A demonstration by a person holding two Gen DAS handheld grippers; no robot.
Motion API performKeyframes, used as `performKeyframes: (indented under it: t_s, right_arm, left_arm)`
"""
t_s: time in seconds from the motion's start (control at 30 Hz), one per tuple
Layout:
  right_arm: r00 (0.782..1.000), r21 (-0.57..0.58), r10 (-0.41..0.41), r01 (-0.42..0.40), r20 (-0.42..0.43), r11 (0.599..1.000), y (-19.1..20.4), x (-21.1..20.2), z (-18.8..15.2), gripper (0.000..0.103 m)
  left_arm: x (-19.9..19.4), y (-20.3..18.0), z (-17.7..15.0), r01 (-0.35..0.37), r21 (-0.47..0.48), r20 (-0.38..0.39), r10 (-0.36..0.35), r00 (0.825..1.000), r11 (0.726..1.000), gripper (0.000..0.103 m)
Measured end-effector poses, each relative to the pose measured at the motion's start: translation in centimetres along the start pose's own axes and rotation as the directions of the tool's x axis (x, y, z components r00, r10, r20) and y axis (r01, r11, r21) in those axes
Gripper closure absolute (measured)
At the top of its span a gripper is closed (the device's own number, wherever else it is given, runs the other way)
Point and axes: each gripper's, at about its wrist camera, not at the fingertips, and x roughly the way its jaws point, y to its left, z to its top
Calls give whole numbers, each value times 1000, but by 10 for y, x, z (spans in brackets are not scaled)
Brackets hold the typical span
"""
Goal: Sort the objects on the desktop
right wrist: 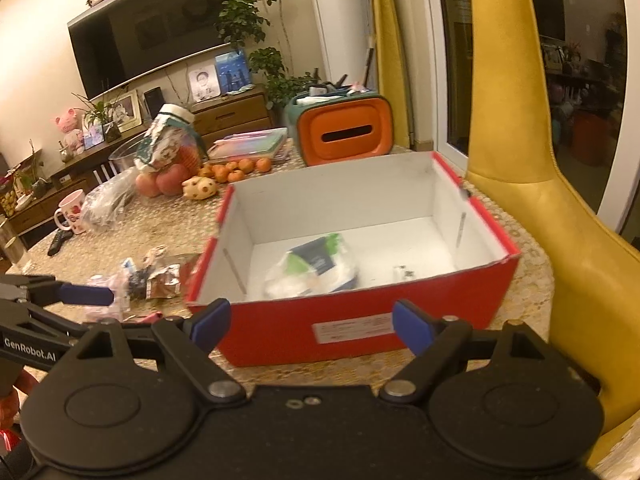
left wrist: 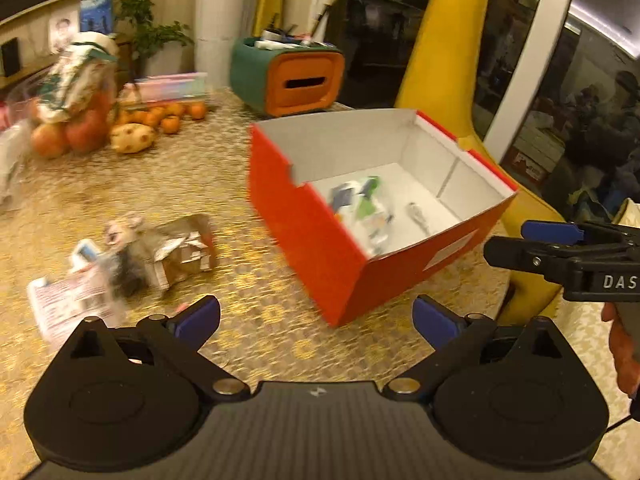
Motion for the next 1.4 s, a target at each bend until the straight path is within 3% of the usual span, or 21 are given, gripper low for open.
performKeyframes:
  t_s: [0.43, 0.8, 1.4]
  right_arm:
    - [996, -81, 79, -82, -41, 993, 79, 17, -20, 16]
    - [987, -132, 117, -130, -107, 983, 127, 53, -28, 16]
    - [966, -225, 90, -146, -241, 963, 166, 142, -35, 21]
  left_arm:
    - [-30, 65, -50, -88, -54, 19, 89, 996, 995, 0]
    - [-26, 110, -72, -199, -150, 21, 204, 979, 968, 0]
    - [23, 142, -86, -188, -171, -26, 186, 982, 967, 1]
